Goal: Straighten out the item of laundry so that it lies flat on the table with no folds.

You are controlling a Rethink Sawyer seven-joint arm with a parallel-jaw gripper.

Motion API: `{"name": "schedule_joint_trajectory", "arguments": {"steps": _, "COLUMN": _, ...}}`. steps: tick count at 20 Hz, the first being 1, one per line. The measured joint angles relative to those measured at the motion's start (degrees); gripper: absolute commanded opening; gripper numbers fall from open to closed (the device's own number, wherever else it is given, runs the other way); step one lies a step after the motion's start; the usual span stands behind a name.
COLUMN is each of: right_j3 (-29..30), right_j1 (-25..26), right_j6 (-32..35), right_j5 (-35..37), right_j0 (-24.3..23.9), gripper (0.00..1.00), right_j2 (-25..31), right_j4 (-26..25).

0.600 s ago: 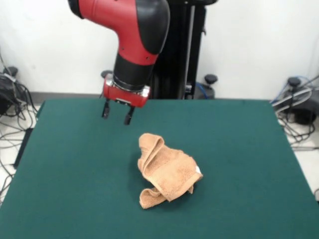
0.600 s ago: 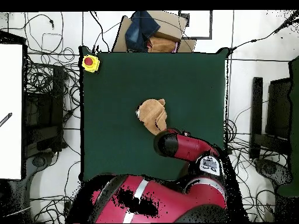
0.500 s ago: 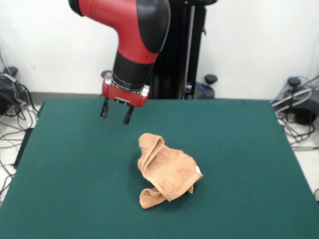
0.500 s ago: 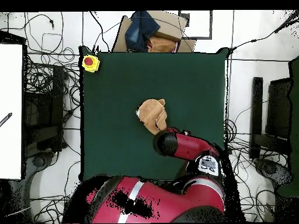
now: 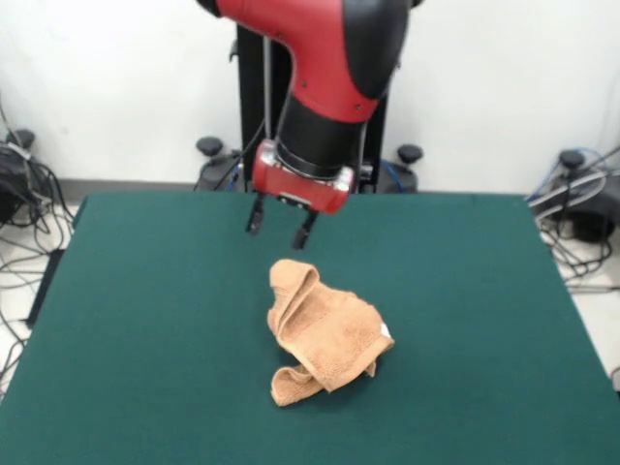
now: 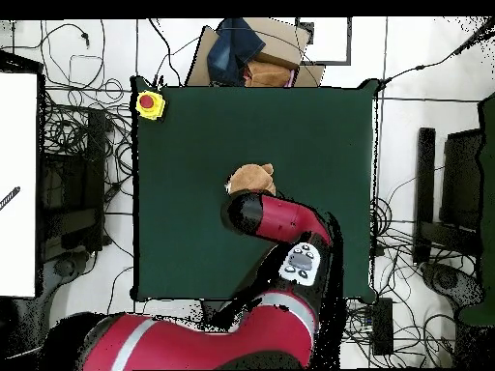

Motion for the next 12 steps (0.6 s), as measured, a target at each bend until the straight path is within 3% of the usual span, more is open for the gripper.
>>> {"name": "schedule_joint_trajectory", "arguments": {"steps": 6, "right_j3": -3.5, "right_j1": 3.1, "right_j6": 0.0, "right_j5": -2.2, "right_j0": 0.6, "gripper": 1.0, "right_j2": -0.1, "right_j4": 2.8}}
{"name": "schedule_joint_trajectory", "arguments": {"steps": 12, "right_j3": -5.7, "right_j1": 8.6, "right_j6": 0.0, "right_j5": -11.8, "right_j0": -2.9, "gripper": 1.0, "right_j2": -0.1, "right_j4": 2.8}}
